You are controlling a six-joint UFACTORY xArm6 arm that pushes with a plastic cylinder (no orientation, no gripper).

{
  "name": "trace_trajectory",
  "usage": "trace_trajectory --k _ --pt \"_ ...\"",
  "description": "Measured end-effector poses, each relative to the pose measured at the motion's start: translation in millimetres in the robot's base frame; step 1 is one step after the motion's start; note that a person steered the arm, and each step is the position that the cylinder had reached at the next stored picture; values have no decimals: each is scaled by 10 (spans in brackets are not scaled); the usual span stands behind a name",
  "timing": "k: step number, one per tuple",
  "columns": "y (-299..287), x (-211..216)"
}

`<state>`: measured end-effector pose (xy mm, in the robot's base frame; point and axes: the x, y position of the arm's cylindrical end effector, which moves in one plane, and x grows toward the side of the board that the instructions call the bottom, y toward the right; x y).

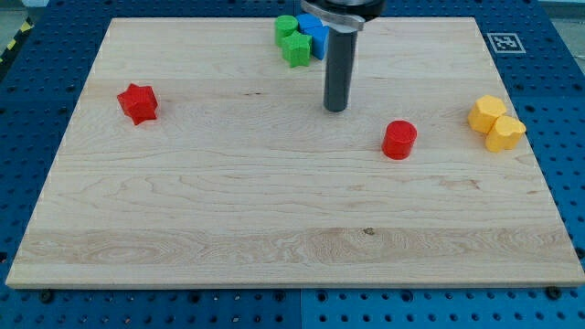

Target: Push the red circle towards the center left

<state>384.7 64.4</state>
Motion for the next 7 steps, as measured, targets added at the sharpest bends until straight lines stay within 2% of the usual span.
trace_trajectory --k 2,5,7 --pt "532 72" --pt "687 291" --pt "1092 317"
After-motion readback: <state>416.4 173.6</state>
